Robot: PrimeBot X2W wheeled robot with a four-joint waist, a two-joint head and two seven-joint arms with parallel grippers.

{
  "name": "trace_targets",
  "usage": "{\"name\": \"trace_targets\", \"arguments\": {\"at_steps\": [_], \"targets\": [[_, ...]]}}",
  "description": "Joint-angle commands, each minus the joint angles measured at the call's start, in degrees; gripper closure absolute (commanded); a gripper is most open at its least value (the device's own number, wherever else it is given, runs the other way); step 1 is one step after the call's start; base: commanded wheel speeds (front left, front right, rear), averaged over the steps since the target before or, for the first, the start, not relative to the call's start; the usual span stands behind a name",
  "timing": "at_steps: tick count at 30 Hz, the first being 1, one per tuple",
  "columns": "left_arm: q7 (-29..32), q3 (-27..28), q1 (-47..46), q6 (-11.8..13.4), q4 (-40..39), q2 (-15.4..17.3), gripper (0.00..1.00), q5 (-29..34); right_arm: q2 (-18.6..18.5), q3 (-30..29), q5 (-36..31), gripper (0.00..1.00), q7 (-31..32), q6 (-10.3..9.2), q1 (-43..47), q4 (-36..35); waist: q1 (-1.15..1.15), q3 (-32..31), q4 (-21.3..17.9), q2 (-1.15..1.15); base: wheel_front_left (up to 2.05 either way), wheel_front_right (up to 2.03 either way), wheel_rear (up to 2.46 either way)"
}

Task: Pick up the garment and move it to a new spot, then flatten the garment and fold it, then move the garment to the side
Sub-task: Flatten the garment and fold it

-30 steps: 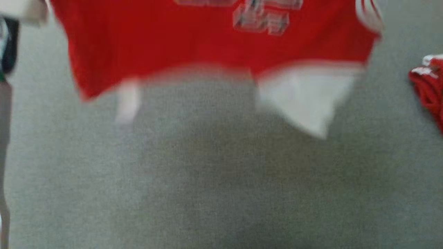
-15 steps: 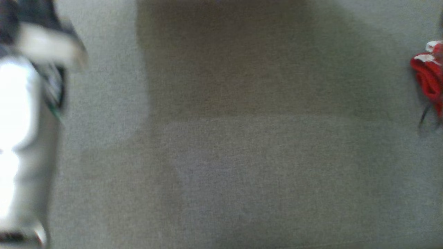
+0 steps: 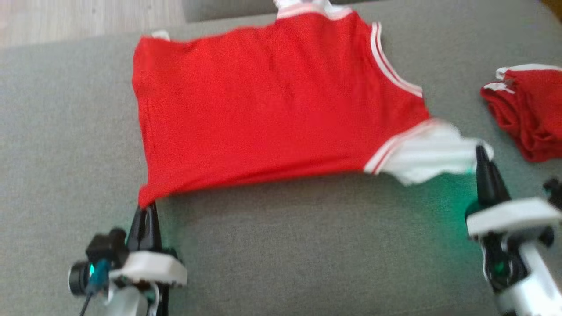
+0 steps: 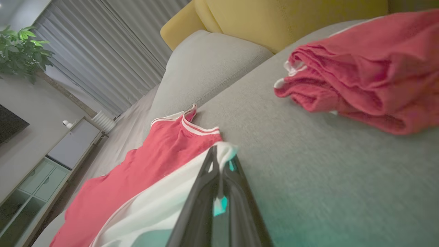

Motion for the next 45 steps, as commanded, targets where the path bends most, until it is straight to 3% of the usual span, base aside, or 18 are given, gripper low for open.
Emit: {"name": "trace_targets", "arguments": {"at_steps": [1, 10, 16, 25, 34, 39, 40, 41, 42, 43, 45], "targets": [[-0.55, 3.90, 1.42, -0.41, -2.72, 0.20, 1.00, 0.68, -1.03, -0.26, 0.99, 1.00, -1.09, -0.05, 2.54, -2.79, 0.02, -2.07, -0.46, 0.00, 0.00, 0.00, 0.00], [-0.55, 6.40, 12.43, -3.43, -6.23, -1.63, 1.00, 4.88, -1.02, -1.11, 3.21, 1.00, 0.32, -0.05, 15.52, -8.44, 0.02, -6.33, 0.25, 0.00, 0.00, 0.00, 0.00], [-0.55, 6.61, 13.55, -4.65, -7.82, -2.01, 1.00, 5.81, -0.61, -4.14, 3.31, 1.00, 0.74, -0.05, 18.01, -13.21, 0.02, -6.27, 0.67, 0.00, 0.00, 0.00, 0.00], [-0.55, 3.71, 3.01, -6.25, -5.97, -2.19, 1.00, 7.18, 3.65, -6.26, -0.44, 1.00, 6.31, -0.05, 7.26, -13.87, 0.02, -0.90, 1.41, 0.00, 0.00, 0.00, 0.00], [-0.55, 1.00, -8.55, -5.86, 1.09, -2.22, 1.00, 5.69, 7.28, -7.54, -7.50, 1.00, 8.70, -0.05, -7.45, -5.14, 0.02, 3.99, 2.80, 0.00, 0.00, 0.00, 0.00], [-0.55, 1.28, -12.20, -4.20, 4.47, -2.22, 1.00, 5.55, 8.02, -8.15, -10.89, 1.00, 7.43, -0.05, -13.10, 0.35, 0.02, 5.20, 3.18, 0.00, 0.00, 0.00, 0.00], [-0.55, 1.47, -12.66, -3.85, 5.17, -2.22, 1.00, 5.28, 8.24, -8.22, -11.51, 0.64, 6.88, -0.05, -14.08, 1.43, 0.02, 5.28, 3.21, 0.00, 0.00, 0.00, 0.00], [-0.56, 1.70, -13.05, -3.40, 5.65, -2.22, 1.00, 5.27, 8.47, -8.12, -12.06, 0.00, 6.00, -0.05, -14.99, 2.19, 0.02, 5.34, 3.24, 0.00, 0.00, 0.00, 0.00], [-0.56, 2.05, -13.25, -2.90, 6.08, -2.22, 1.00, 5.11, 8.58, -7.80, -12.72, 0.00, 4.78, -0.05, -15.79, 2.62, 0.02, 5.38, 3.26, 0.00, 0.00, 0.00, 0.00], [-0.56, 2.49, -13.31, -2.43, 6.46, -2.22, 0.89, 4.80, 8.51, -7.26, -13.70, 0.00, 3.30, -0.05, -16.44, 2.95, 0.02, 5.36, 3.27, 0.00, 0.00, 0.00, 0.00], [-0.56, 3.43, -12.93, -1.31, 6.60, -2.22, 0.00, 4.65, 7.86, -5.97, -16.32, 0.00, -0.76, -0.05, -17.32, 3.09, 0.02, 5.25, 3.27, 0.00, 0.00, 0.00, 0.00]]}}
